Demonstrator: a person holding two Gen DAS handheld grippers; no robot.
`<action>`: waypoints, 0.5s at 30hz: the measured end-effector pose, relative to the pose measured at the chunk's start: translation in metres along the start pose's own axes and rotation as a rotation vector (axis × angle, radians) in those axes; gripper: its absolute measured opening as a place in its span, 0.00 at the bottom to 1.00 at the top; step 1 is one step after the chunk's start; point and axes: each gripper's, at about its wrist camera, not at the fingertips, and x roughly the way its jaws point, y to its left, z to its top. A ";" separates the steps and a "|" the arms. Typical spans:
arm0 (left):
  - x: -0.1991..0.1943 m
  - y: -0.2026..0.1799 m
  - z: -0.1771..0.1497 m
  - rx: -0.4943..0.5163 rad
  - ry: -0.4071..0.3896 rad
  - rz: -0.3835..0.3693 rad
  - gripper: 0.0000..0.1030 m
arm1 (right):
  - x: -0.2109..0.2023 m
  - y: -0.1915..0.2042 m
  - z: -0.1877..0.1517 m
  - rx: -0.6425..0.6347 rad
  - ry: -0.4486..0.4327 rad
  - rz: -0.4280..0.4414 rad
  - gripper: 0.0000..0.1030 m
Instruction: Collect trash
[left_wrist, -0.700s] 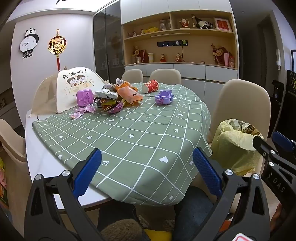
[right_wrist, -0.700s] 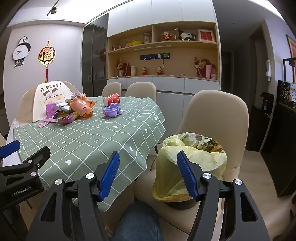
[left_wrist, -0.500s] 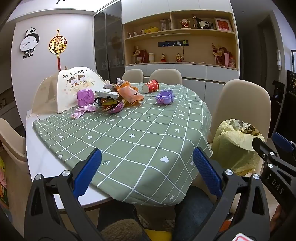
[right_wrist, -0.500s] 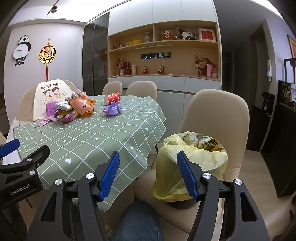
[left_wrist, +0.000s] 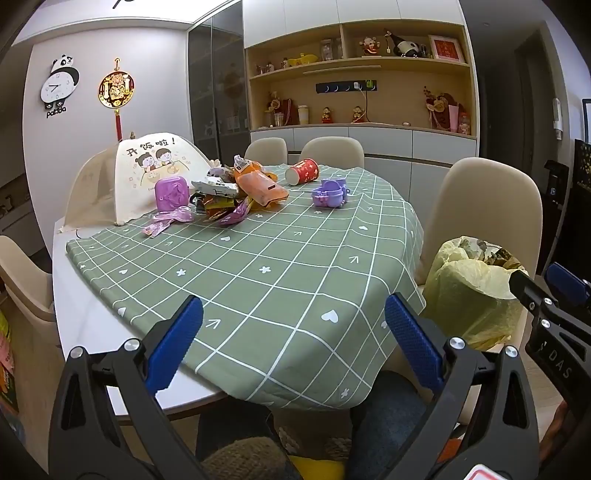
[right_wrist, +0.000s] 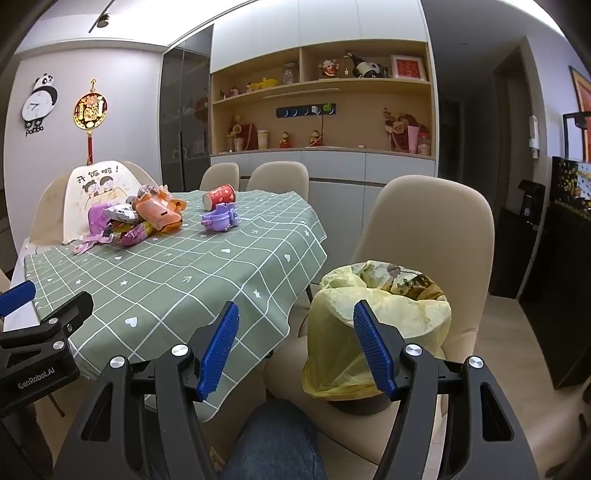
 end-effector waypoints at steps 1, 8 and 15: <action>0.000 0.000 0.000 0.000 0.000 0.000 0.91 | 0.000 -0.001 0.000 0.000 0.001 0.000 0.59; 0.000 0.005 -0.002 0.002 0.001 0.000 0.91 | 0.000 0.000 0.000 -0.003 0.006 0.001 0.59; 0.000 0.003 -0.002 0.003 0.002 0.001 0.91 | 0.000 0.000 0.000 -0.001 0.007 0.001 0.59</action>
